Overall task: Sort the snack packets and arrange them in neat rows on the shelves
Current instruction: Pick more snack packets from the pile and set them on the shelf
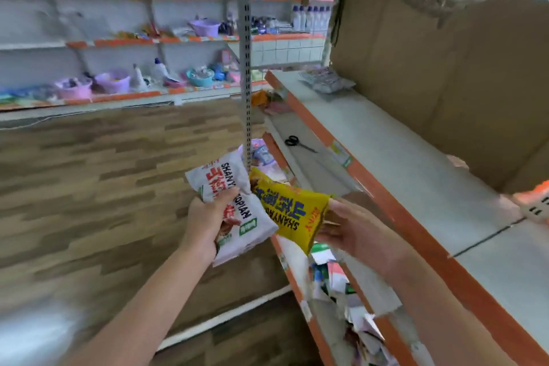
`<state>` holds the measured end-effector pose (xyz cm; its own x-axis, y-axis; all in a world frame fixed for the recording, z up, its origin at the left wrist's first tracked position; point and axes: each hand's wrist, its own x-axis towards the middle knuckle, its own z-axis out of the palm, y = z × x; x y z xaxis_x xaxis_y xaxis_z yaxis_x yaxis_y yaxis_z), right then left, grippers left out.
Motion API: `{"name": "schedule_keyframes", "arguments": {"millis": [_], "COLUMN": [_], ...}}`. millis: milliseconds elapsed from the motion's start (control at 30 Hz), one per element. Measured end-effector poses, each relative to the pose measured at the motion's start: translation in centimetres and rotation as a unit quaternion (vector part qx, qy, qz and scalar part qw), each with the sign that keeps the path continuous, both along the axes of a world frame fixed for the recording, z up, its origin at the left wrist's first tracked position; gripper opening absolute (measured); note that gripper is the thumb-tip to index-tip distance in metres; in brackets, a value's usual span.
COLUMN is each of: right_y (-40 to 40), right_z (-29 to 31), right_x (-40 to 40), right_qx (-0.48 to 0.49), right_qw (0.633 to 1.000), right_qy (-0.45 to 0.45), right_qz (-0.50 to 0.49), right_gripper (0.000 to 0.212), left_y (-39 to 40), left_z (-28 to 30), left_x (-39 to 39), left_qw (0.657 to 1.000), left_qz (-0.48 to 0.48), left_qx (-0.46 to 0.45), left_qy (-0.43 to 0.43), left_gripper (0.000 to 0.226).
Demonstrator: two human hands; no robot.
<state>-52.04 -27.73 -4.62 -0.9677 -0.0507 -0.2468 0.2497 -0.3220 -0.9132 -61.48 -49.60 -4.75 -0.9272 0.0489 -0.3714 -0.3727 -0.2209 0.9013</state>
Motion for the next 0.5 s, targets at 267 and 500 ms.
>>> {"name": "schedule_keyframes", "arguments": {"millis": [267,500], "right_y": [-5.9,-4.1], "right_z": [-1.2,-1.3], "right_x": [-9.2,-19.5], "right_qx": [-0.079,-0.054], "right_qw": [0.989,0.979], "right_qy": [0.086,0.056], "right_qz": [-0.090,-0.190], "right_gripper": [0.038,0.033], "left_y": [-0.2,1.9], "left_z": [-1.0,0.2], "left_x": [-2.7,-10.1], "left_qw": [0.999,0.982], "left_qz": [0.001,-0.116], "left_qx": [-0.008,-0.117], "left_qy": [0.051,0.090], "left_gripper": [0.028,0.041]}}
